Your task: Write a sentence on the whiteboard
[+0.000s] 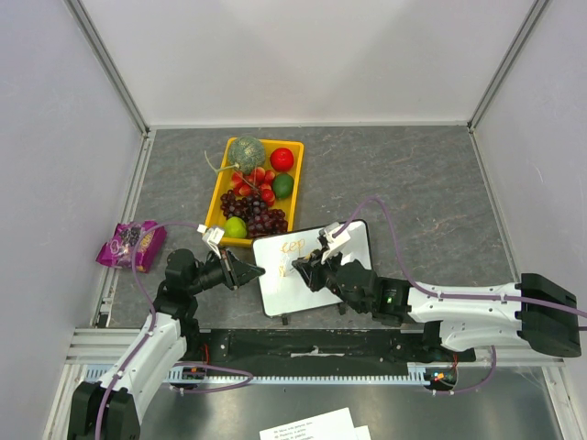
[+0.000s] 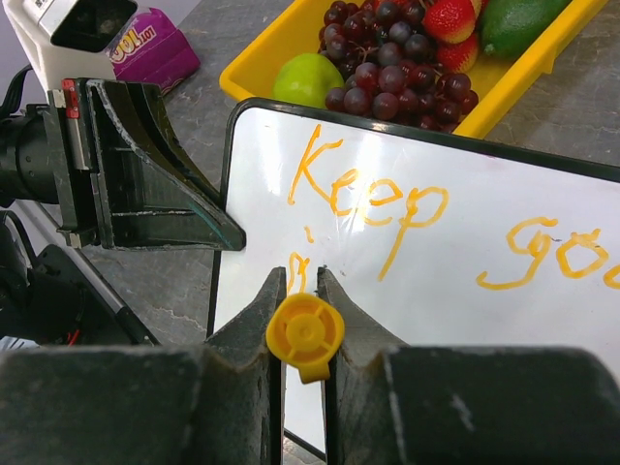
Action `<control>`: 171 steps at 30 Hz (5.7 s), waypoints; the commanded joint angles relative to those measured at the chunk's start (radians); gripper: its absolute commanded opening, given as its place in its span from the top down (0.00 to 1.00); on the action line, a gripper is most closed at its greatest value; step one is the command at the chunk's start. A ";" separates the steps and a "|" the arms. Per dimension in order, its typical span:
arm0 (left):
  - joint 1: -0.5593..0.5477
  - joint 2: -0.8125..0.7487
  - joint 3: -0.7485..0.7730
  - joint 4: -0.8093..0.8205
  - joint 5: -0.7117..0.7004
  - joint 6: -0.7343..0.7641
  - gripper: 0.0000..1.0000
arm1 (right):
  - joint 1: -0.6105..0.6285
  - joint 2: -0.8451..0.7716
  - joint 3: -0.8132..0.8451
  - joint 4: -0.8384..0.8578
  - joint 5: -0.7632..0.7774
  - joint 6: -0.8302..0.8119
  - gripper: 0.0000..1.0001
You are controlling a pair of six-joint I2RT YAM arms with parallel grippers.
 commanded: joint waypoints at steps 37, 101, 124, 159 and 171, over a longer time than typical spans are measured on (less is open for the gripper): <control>0.001 -0.009 -0.002 0.023 -0.021 0.034 0.98 | -0.018 -0.006 0.051 -0.079 0.074 -0.041 1.00; 0.001 -0.013 -0.002 0.022 -0.021 0.032 0.98 | -0.104 -0.127 0.016 -0.165 0.028 -0.007 1.00; 0.001 -0.010 -0.002 0.023 -0.022 0.034 0.98 | -0.106 -0.157 -0.024 -0.228 0.011 -0.011 1.00; 0.001 -0.012 -0.002 0.023 -0.022 0.034 0.98 | -0.129 -0.252 -0.020 -0.156 -0.046 0.033 1.00; 0.000 -0.010 0.000 0.023 -0.022 0.034 0.98 | -0.172 -0.262 -0.021 -0.206 -0.023 0.018 1.00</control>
